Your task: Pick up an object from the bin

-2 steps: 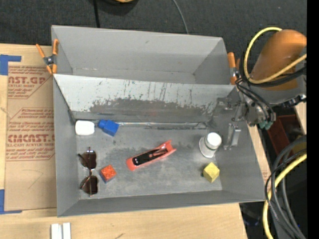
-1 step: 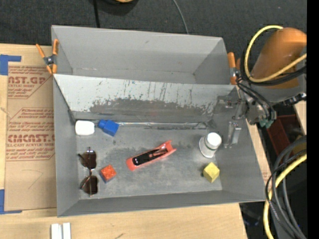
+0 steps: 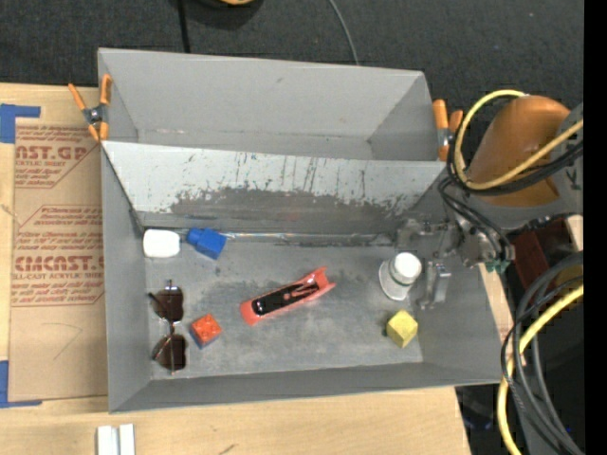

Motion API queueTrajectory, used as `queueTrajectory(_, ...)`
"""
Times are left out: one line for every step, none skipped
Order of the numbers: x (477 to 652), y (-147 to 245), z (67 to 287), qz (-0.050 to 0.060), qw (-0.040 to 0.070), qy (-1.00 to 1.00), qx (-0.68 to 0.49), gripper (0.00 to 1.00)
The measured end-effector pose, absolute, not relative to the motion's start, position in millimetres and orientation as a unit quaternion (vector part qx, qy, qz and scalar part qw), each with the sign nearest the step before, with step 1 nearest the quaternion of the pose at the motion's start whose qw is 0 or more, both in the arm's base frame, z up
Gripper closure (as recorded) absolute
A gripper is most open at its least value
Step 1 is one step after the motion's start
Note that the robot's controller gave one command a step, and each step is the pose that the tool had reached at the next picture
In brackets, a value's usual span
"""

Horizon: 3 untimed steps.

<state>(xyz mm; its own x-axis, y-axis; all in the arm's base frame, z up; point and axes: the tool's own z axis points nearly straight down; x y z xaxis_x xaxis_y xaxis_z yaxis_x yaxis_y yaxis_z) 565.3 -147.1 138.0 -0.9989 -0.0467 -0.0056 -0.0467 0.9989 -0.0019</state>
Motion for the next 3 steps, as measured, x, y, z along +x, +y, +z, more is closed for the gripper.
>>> queueTrajectory(545.8,-148.7,82.1,0.001,0.002,0.982,0.191,1.0)
queueTrajectory(545.9,-148.6,82.2,0.001,0.002,0.982,0.19,1.0)
queueTrajectory(545.9,-148.6,82.2,0.001,0.002,0.982,0.19,1.0)
